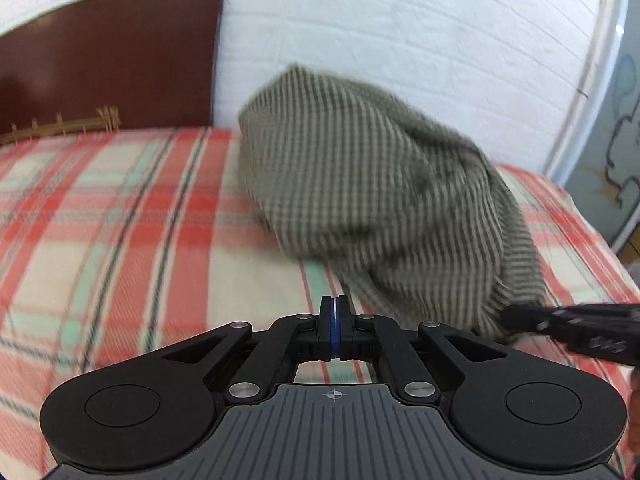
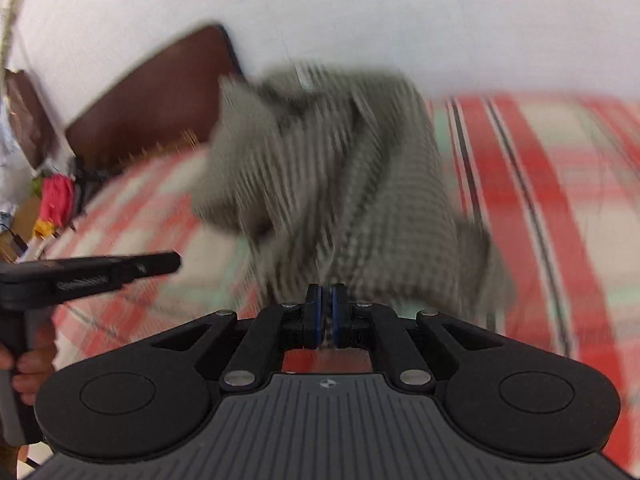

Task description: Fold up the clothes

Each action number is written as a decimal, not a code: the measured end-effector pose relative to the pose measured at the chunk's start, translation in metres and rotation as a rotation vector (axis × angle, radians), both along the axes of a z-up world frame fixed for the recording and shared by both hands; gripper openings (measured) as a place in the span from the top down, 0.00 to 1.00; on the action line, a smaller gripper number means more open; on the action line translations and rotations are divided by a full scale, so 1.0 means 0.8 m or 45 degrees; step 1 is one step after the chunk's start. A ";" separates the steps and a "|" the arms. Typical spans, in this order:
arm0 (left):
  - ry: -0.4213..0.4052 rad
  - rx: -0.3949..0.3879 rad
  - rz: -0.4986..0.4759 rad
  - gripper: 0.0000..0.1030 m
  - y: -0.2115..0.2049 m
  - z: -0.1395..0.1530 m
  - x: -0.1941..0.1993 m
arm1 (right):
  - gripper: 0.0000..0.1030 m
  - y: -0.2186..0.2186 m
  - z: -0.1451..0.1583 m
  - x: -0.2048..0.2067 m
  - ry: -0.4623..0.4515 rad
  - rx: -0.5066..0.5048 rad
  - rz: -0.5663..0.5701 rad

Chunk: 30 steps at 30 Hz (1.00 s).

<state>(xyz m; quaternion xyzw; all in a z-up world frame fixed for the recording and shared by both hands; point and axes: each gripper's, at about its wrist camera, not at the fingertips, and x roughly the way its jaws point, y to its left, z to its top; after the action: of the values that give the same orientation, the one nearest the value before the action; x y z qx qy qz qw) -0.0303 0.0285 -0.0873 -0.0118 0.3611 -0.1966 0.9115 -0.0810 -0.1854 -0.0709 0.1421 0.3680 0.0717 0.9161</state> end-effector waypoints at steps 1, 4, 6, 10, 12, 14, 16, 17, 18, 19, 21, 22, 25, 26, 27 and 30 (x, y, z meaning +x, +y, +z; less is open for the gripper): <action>0.008 0.019 0.006 1.00 -0.001 -0.005 -0.005 | 0.93 0.002 -0.013 -0.006 0.042 0.001 -0.015; -0.003 0.035 0.025 0.76 0.001 -0.006 -0.016 | 0.90 -0.001 0.007 -0.022 -0.029 -0.018 -0.026; -0.035 -0.007 0.054 0.60 0.006 0.003 -0.018 | 0.77 -0.006 0.034 -0.029 -0.123 -0.054 -0.044; -0.118 -0.088 0.101 0.23 0.001 0.027 -0.012 | 0.32 -0.017 0.085 -0.026 -0.323 -0.186 -0.152; -0.138 -0.115 0.063 0.23 -0.009 0.042 -0.005 | 0.32 -0.022 0.097 -0.016 -0.368 -0.237 -0.183; -0.159 -0.152 0.019 0.23 -0.024 0.057 0.008 | 0.32 -0.030 0.098 -0.005 -0.363 -0.241 -0.204; -0.179 -0.194 -0.027 0.23 -0.040 0.074 0.024 | 0.32 -0.039 0.088 0.008 -0.316 -0.201 -0.225; -0.186 -0.211 -0.046 0.22 -0.049 0.081 0.033 | 0.32 -0.042 0.081 0.012 -0.290 -0.180 -0.234; -0.189 -0.222 -0.060 0.22 -0.059 0.087 0.043 | 0.33 -0.046 0.072 0.015 -0.267 -0.160 -0.241; -0.188 -0.232 -0.071 0.22 -0.070 0.092 0.054 | 0.33 -0.051 0.065 0.016 -0.249 -0.145 -0.249; -0.160 -0.254 -0.071 0.18 -0.092 0.096 0.076 | 0.33 -0.056 0.050 0.020 -0.213 -0.120 -0.262; -0.131 -0.272 -0.066 0.17 -0.102 0.095 0.087 | 0.34 -0.056 0.042 0.026 -0.194 -0.102 -0.263; -0.033 -0.265 -0.039 0.17 -0.135 0.083 0.124 | 0.47 -0.061 0.022 0.040 -0.136 -0.029 -0.255; -0.024 -0.229 -0.023 0.17 -0.145 0.077 0.135 | 0.52 -0.063 0.016 0.045 -0.117 0.004 -0.249; -0.015 -0.192 -0.007 0.17 -0.154 0.072 0.146 | 0.63 -0.064 0.013 0.047 -0.104 0.026 -0.240; 0.027 -0.135 0.051 0.17 -0.172 0.059 0.178 | 0.87 -0.062 0.012 0.047 -0.092 0.058 -0.200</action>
<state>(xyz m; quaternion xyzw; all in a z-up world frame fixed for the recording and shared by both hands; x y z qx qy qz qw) 0.1122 -0.1093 -0.0401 -0.0694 0.3595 -0.1971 0.9094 -0.0437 -0.2347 -0.0616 0.1887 0.3207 0.0131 0.9281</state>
